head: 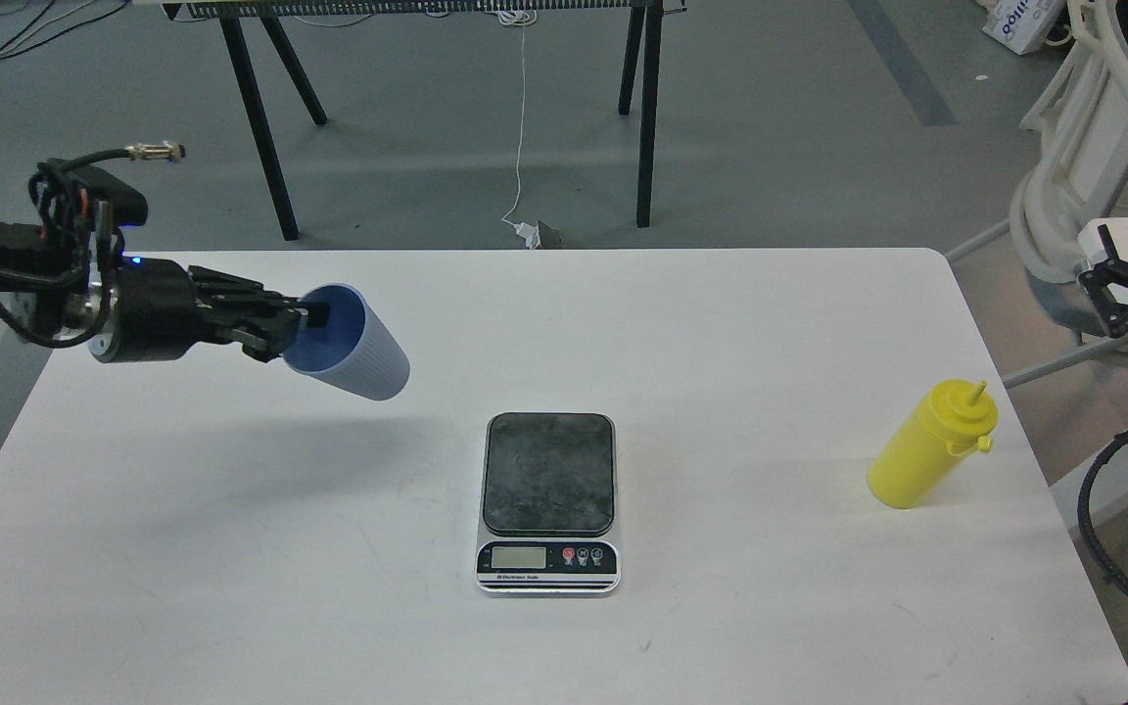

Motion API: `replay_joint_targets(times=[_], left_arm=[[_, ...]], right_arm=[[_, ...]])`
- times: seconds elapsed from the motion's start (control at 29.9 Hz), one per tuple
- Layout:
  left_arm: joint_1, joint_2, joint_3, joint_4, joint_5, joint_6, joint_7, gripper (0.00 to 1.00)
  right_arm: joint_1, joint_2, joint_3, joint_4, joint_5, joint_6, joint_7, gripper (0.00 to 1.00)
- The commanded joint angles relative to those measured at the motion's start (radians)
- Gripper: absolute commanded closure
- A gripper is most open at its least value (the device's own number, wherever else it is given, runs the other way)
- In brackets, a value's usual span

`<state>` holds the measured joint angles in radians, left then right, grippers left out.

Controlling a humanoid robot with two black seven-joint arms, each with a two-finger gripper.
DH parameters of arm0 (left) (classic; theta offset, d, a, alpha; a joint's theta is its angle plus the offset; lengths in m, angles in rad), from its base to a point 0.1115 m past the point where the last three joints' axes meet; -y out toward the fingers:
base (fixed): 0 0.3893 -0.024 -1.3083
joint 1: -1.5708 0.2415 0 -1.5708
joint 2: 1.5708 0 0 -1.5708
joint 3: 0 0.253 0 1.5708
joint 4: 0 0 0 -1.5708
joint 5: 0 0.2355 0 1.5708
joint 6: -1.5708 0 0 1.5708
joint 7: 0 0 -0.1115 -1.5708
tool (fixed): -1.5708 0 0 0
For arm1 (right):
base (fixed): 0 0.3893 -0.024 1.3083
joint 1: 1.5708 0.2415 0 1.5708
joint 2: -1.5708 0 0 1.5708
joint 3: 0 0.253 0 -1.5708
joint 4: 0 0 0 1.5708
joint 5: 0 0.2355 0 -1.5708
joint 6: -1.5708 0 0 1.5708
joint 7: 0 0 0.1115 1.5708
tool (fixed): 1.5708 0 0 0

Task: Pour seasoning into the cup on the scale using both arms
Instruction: 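Lift the blue cup with the left gripper and carry it over the scale, then set the blue cup on the scale and open the left gripper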

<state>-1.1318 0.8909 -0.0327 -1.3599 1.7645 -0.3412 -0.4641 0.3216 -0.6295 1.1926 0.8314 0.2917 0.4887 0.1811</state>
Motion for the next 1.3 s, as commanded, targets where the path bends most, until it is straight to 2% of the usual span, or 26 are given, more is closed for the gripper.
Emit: replay_joint_targets(times=[0.0,0.17,0.4,0.67,0.87,1.1,1.17,1.27], left_arm=[[-0.016,-0.159,0.003,0.01,0.072,-0.028,0.03,0.94],[-0.051,-0.297,0.005,0.074,0.075,-0.099,0.07,0.94],[-0.06,-0.435,0.007,0.168,0.113,-0.117,0.076,0.93],[-0.051,-0.484,0.01,0.202,0.116,-0.124,0.104,0.9],[-0.051,-0.494,0.077,0.202,0.116,-0.147,0.105,0.87],[-0.049,-0.484,0.08,0.205,0.116,-0.147,0.105,0.83],[-0.048,-0.484,0.08,0.205,0.113,-0.147,0.105,0.75],[-0.048,-0.483,0.074,0.205,0.102,-0.147,0.107,0.42]], right_arm=[[-0.01,-0.003,0.005,0.0,0.0,0.0,0.0,0.0],[-0.01,-0.019,0.005,0.0,0.0,0.0,0.0,0.0],[-0.016,-0.033,0.021,-0.001,0.0,0.0,0.0,0.0],[-0.021,-0.033,0.021,-0.001,0.0,0.0,0.001,0.0],[-0.021,-0.033,0.024,-0.001,0.0,0.0,0.001,0.0],[-0.022,-0.033,0.027,-0.001,0.0,0.0,0.001,0.0],[-0.022,-0.033,0.027,-0.001,0.0,0.0,0.0,0.0],[-0.022,-0.033,0.027,-0.001,0.0,0.0,0.0,0.0]])
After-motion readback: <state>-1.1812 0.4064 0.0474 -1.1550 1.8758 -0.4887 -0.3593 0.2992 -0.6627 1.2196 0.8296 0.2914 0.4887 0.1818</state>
